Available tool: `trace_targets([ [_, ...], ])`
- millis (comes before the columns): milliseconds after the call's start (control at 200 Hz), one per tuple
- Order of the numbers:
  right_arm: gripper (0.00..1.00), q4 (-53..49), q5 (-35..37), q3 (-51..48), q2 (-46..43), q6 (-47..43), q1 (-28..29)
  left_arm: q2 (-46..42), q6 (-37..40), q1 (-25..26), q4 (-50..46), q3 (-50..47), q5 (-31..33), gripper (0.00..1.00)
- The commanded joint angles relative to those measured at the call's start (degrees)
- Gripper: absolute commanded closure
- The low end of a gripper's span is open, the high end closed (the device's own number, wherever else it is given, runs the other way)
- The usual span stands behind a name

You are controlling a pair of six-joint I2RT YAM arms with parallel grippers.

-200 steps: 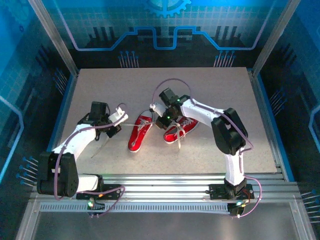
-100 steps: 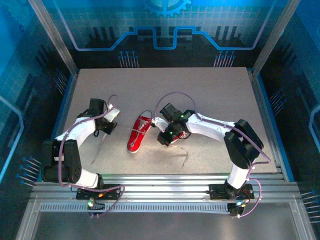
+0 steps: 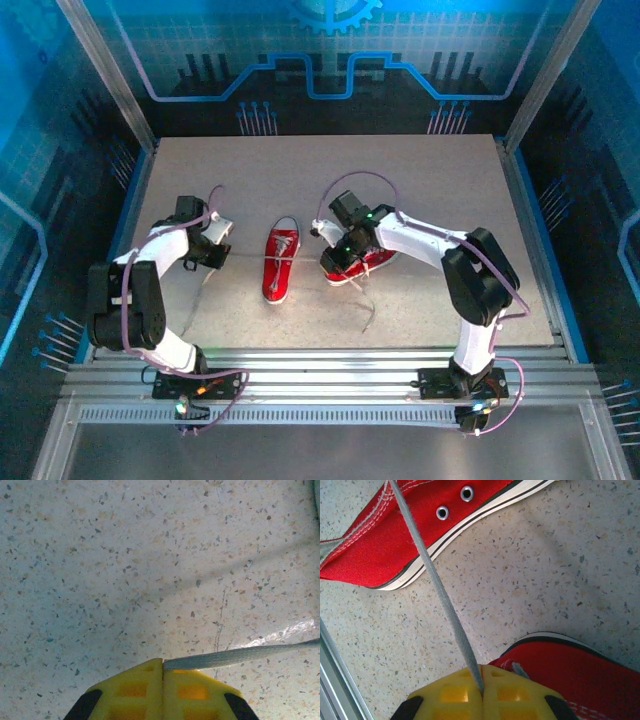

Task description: Tie the shoes

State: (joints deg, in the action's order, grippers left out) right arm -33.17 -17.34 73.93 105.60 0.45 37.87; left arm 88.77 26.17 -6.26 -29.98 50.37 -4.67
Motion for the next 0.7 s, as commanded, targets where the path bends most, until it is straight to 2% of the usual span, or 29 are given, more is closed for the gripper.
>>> trace_targets([
  [0,1.00,-5.83,6.95,1.17,3.38,-0.42,0.35,-3.79,-3.33,-1.83,-3.04,1.59,-1.16,1.00],
  [155,1.00,-4.92,3.91,5.16,3.48,-0.89,1.78,-13.09,-2.20,-1.31,-4.92,0.96,-19.51,1.00],
  [255,1.00,-3.13,1.59,6.08,2.78,0.09,1.86,-18.37,-2.62,0.44,-3.11,-0.97,-28.94,1.00],
  [465,1.00,-1.27,1.13,6.46,0.79,2.80,1.86,-21.65,-4.12,7.62,1.20,-2.63,-34.34,1.00],
  [695,0.97,1.06,-0.05,3.80,-0.41,6.91,2.38,-18.66,-8.14,8.99,8.29,-4.78,-38.74,1.00],
])
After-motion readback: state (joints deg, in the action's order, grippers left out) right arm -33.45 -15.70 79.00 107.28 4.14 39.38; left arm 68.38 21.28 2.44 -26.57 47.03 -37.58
